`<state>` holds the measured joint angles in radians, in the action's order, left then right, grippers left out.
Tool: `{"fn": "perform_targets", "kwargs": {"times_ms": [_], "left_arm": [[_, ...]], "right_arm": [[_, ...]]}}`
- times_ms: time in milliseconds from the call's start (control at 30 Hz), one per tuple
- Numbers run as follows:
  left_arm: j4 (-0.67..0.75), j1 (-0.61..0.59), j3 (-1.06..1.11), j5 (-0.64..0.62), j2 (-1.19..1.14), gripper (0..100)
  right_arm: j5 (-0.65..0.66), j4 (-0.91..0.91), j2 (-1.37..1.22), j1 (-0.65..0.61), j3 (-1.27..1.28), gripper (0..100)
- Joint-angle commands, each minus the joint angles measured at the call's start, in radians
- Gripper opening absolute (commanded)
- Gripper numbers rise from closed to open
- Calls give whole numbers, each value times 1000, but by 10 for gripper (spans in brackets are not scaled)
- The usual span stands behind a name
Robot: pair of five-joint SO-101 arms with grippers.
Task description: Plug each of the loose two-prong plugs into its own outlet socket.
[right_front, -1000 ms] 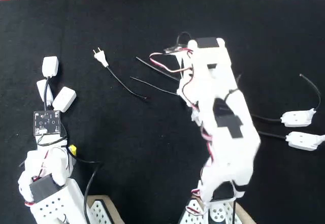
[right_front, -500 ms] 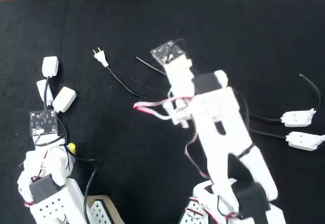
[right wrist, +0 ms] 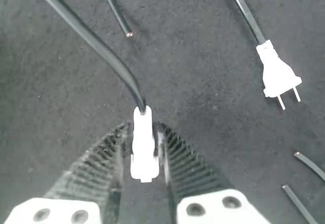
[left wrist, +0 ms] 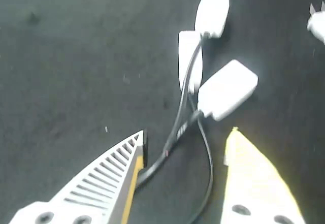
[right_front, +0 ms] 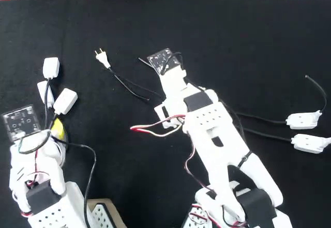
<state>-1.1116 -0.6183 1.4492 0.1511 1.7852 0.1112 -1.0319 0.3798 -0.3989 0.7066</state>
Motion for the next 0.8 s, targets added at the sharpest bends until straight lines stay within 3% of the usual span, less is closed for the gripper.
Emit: {"fn": "perform_targets", "kwargs": {"times_ms": [0, 133, 400, 567, 767], "left_arm": [[149, 10, -61, -68, -167, 288], [227, 12, -194, -106, -488, 288], [227, 70, -530, -172, -1083, 288], [279, 229, -576, -170, -1206, 288], [328, 269, -677, -92, -1352, 289]], "right_arm": [[-8, 25, 30, -14, -5, 12], [-8, 25, 28, -14, -5, 12], [-8, 25, 28, -14, 1, 12], [-6, 25, 28, -11, 13, 12], [-8, 26, 28, -12, 13, 12]]}}
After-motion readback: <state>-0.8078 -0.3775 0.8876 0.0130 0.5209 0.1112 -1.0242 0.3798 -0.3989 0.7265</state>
